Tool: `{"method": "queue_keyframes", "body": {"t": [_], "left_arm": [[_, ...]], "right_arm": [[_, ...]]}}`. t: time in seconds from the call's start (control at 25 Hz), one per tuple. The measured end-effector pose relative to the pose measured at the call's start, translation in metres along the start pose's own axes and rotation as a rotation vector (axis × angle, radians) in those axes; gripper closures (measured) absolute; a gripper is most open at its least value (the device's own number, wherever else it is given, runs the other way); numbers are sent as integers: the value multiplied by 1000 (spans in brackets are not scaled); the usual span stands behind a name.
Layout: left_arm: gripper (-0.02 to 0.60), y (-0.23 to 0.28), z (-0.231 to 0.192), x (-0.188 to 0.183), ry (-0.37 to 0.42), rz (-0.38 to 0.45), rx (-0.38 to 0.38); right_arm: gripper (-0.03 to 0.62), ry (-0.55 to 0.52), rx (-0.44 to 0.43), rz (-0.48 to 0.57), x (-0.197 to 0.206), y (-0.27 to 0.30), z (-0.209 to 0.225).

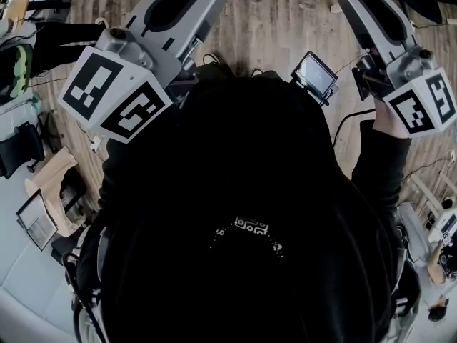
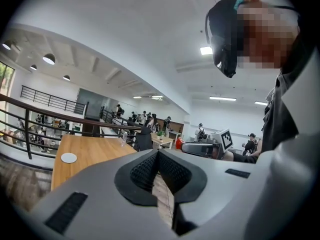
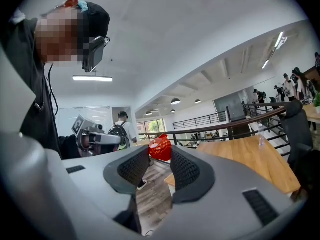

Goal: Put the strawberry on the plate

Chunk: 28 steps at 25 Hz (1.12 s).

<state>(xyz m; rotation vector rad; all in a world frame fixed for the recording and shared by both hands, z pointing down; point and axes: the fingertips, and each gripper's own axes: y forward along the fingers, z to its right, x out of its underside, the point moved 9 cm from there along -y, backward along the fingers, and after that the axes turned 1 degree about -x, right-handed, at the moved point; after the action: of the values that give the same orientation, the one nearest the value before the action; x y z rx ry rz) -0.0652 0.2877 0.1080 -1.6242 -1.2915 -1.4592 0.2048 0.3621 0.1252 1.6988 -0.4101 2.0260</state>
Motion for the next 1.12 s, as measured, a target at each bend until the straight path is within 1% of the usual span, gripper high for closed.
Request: {"method": "queue_keyframes", "body": {"t": [0.24, 0.48, 0.6, 0.72, 0.88, 0.96, 1.12], "left_arm": [[583, 3, -13, 3, -4, 11, 32], [583, 20, -30, -7, 4, 33, 81], [583, 25, -39, -7, 4, 30, 106], [583, 27, -43, 1, -2, 20, 121], [583, 34, -53, 17, 8, 11, 124], [583, 39, -69, 21, 8, 7, 120], [583, 57, -121, 17, -28, -8, 104]], "right_arm": [[450, -16, 10, 3, -1, 10, -1], [450, -22, 50, 2, -11, 16, 2], [450, -40, 66, -11, -14, 24, 5], [450, -40, 77, -14, -9, 26, 2], [450, -35, 58, -12, 12, 35, 8], [450, -34, 46, -15, 16, 52, 17], [450, -20, 22, -46, 13, 105, 46]]}}
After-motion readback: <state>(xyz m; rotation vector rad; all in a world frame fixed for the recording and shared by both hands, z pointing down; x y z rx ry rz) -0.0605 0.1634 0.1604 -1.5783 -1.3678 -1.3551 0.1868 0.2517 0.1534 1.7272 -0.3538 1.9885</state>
